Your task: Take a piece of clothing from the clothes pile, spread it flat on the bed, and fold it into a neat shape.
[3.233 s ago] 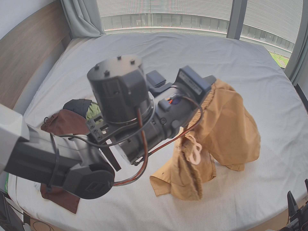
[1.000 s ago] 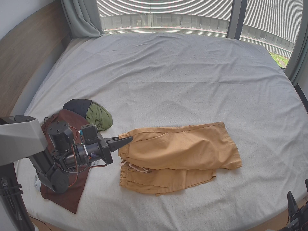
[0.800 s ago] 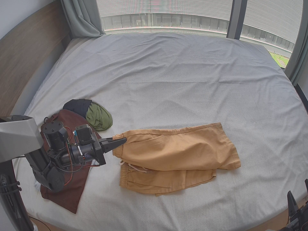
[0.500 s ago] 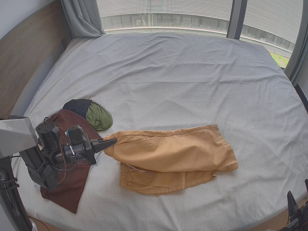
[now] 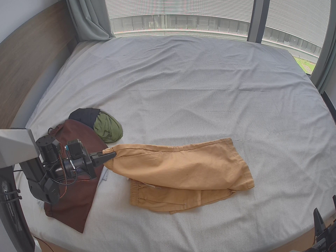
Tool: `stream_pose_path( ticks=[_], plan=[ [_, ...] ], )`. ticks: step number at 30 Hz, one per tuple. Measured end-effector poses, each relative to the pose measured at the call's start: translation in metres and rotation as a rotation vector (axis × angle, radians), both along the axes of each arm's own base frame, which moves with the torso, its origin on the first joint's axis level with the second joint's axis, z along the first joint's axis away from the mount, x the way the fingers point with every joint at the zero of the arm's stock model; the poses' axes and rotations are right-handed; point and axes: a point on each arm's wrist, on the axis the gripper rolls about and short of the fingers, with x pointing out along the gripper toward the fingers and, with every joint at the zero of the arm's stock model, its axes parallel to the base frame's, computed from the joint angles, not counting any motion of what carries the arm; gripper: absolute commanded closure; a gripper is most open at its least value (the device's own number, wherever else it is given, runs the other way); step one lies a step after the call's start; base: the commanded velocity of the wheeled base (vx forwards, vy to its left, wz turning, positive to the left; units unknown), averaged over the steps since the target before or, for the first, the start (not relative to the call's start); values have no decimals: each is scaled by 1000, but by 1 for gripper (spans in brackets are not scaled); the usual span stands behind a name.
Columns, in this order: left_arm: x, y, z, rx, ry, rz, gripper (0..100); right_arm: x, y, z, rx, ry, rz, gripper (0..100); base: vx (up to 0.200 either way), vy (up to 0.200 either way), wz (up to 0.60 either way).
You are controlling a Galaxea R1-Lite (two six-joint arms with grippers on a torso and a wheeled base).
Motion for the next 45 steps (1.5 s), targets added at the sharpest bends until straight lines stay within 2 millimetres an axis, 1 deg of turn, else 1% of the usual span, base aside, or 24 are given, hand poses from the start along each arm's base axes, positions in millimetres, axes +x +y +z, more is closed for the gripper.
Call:
stream_pose_path(
  ticks=[6,15,20,22,24,27,30,39,45],
  plan=[
    [6,0,-5,0,2,2,100,0,0,0,-1,0,0,0,0,0,0],
    [7,-2,-8,-1,10,-4,100,0,0,0,6,0,-5,0,0,0,0],
    [7,-2,-9,0,11,-6,100,0,0,3,-25,-25,-4,0,0,0,0],
    [7,-2,-9,0,12,-6,100,-1,0,9,-30,-67,-5,0,0,0,0],
    [7,-2,-9,-1,12,-6,100,-4,0,24,-33,-132,-7,0,0,0,0],
    [8,-2,-9,-1,13,-6,100,-5,0,43,-34,-174,-7,0,0,0,0],
    [8,-2,-9,-1,12,-6,100,-1,0,56,-34,-162,-2,0,0,0,0],
    [9,-1,-7,-3,7,-1,100,27,1,85,-39,-35,52,0,0,0,0],
    [9,-1,-7,-3,5,-1,100,58,1,99,-31,78,63,0,0,0,0]
  ],
)
